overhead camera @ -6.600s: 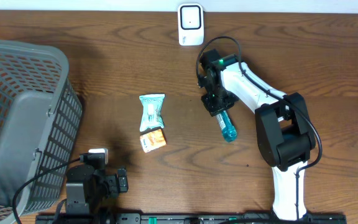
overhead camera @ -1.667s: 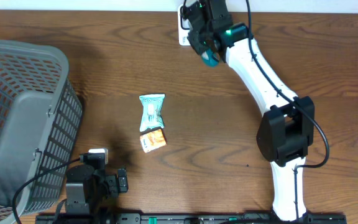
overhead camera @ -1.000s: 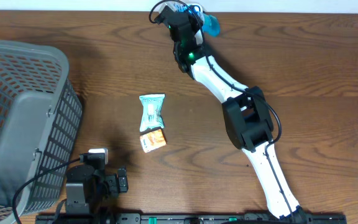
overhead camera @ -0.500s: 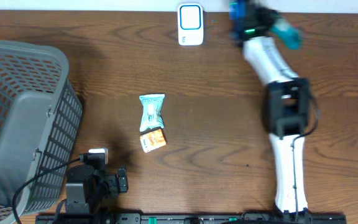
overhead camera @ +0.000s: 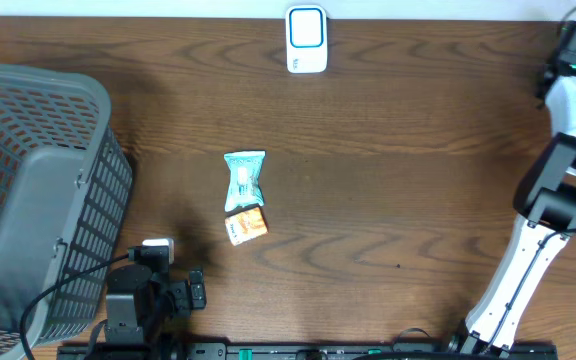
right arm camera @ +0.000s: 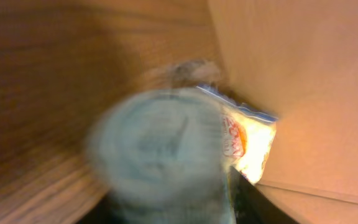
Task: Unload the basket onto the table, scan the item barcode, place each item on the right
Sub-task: 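Carry the bottle to the right edge and release it, then reach the right gripper to the mint-green pouch and grasp it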
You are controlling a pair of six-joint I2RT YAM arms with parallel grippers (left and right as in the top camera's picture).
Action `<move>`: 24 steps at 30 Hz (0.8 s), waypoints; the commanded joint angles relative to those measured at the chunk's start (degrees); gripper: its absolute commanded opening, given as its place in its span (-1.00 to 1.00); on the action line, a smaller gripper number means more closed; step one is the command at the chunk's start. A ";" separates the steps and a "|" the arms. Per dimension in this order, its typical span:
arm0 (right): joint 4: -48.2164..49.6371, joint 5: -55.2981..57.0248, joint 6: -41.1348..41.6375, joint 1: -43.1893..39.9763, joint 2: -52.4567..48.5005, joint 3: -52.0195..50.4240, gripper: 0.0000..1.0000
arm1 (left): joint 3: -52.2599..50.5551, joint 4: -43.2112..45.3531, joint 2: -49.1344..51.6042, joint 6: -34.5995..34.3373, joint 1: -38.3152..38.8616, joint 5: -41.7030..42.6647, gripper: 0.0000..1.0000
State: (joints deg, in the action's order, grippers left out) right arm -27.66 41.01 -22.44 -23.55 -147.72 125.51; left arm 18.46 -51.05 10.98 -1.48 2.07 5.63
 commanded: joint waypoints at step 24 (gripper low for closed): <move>-32.46 -63.14 37.16 45.44 21.51 0.59 0.98 | 0.39 -0.13 -0.20 -0.09 -0.11 -0.15 0.96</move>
State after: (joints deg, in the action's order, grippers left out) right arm -58.76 -18.04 12.10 14.70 -122.65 128.53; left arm 18.46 -51.03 10.98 -1.48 2.07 5.65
